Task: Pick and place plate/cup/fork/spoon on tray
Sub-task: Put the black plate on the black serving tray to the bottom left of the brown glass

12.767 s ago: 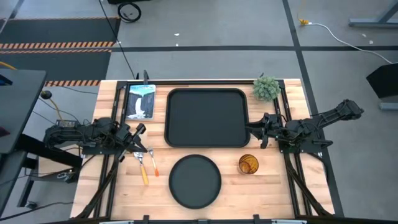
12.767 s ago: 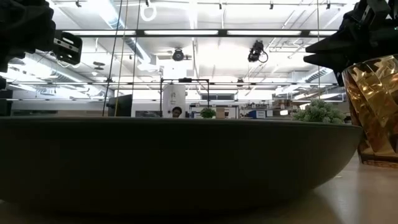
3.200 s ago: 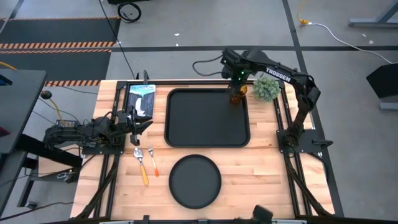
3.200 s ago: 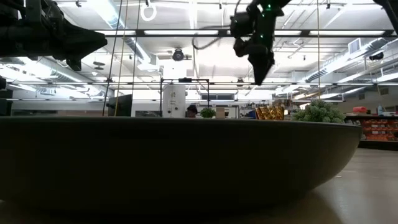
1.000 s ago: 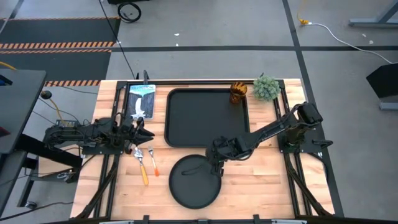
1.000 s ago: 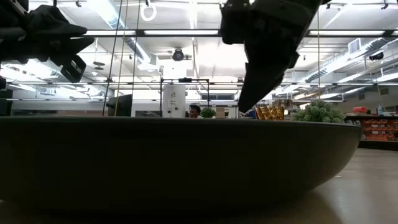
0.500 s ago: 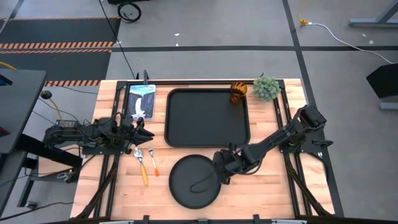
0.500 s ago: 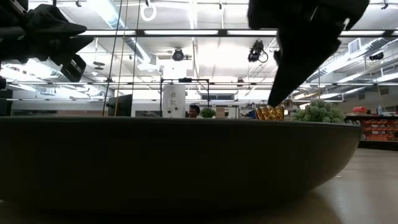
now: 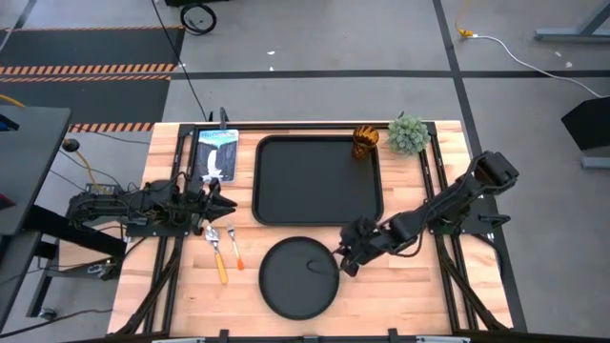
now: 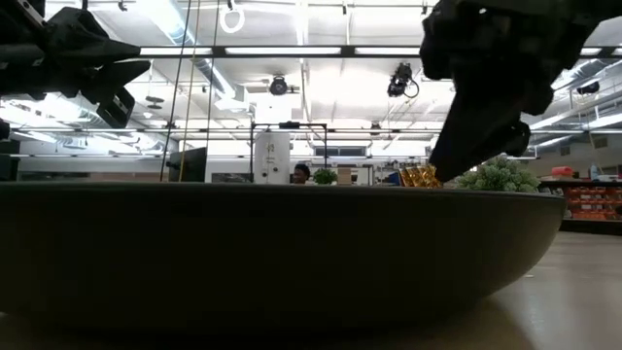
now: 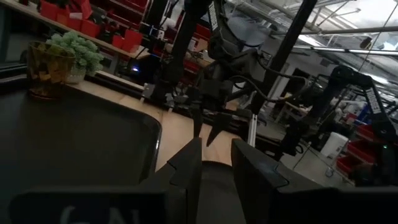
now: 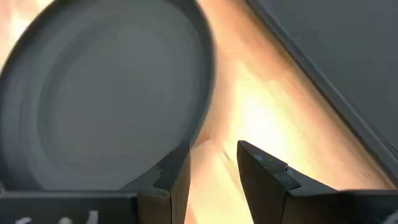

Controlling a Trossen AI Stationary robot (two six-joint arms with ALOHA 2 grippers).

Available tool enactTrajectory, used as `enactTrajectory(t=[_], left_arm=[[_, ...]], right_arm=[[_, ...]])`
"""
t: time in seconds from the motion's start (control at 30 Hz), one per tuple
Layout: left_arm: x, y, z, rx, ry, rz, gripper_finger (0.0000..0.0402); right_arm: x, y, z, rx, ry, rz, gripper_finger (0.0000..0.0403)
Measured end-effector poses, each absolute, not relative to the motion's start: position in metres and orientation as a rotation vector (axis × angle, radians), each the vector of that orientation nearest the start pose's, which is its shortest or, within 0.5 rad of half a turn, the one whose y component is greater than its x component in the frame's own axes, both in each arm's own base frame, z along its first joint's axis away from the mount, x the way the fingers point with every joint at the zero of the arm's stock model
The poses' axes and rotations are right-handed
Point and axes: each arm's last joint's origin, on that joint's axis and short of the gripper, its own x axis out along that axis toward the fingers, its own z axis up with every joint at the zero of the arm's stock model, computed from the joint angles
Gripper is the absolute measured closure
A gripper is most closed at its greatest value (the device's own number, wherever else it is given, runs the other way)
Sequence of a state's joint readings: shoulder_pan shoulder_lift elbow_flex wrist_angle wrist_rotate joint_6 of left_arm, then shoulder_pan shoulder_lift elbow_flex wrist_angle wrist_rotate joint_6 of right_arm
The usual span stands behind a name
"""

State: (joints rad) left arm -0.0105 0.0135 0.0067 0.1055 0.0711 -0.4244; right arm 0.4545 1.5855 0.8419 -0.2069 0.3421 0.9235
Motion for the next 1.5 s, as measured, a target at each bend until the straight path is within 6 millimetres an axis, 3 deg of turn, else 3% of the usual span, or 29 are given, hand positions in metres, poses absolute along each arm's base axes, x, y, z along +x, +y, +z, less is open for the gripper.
enactTrajectory(t=[0.2,0.43,0.67,0.93,1.37,1.5], left_arm=[[0.098,-0.002,0.173,-0.403,-0.07,-0.063,0.0306],[0.1,-0.002,0.169,-0.408,-0.028,-0.047,0.0306],[0.102,-0.002,0.167,-0.414,-0.001,-0.042,0.0306],[0.102,-0.002,0.167,-0.415,0.005,-0.041,0.0306],[0.103,-0.002,0.166,-0.416,0.01,-0.039,0.0306],[0.103,-0.002,0.166,-0.416,0.01,-0.04,0.0306]], right_arm=[[0.302,0.133,0.168,0.541,0.862,-0.301,0.0265],[0.324,0.138,0.162,0.462,1.011,-0.438,0.0265],[0.332,0.132,0.159,0.524,1.051,-0.437,0.0265],[0.335,0.13,0.141,0.537,1.122,-0.405,0.0268],[0.341,0.12,0.141,0.559,1.134,-0.374,0.0376],[0.343,0.116,0.142,0.557,1.145,-0.342,0.0392]])
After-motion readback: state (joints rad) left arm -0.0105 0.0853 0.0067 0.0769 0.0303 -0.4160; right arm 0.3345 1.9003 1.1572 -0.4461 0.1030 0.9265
